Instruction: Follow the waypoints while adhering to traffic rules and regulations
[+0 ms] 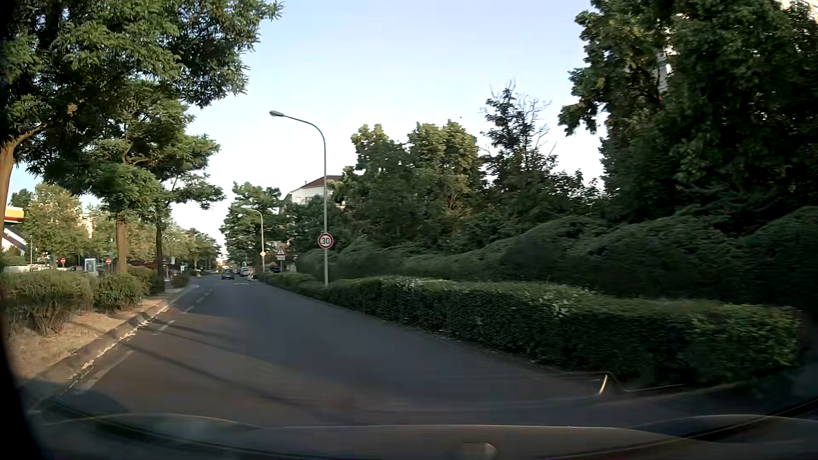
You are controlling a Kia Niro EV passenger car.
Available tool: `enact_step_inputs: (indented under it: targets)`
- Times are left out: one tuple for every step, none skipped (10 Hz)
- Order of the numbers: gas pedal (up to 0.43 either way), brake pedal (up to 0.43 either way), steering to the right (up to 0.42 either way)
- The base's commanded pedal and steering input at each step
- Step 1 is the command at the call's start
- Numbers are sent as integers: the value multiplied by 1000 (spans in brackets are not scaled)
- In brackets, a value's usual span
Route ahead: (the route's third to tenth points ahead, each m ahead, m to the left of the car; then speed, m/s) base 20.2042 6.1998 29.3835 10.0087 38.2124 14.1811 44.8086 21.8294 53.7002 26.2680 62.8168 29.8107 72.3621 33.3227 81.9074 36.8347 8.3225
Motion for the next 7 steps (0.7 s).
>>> enact_step_inputs:
  targets:
    - [118, 30, -209]
    - [118, 24, -196]
    - [118, 24, -182]
    - [118, 30, -173]
    - [118, 30, -161]
    - [118, 30, -154]
    - [87, 30, -143]
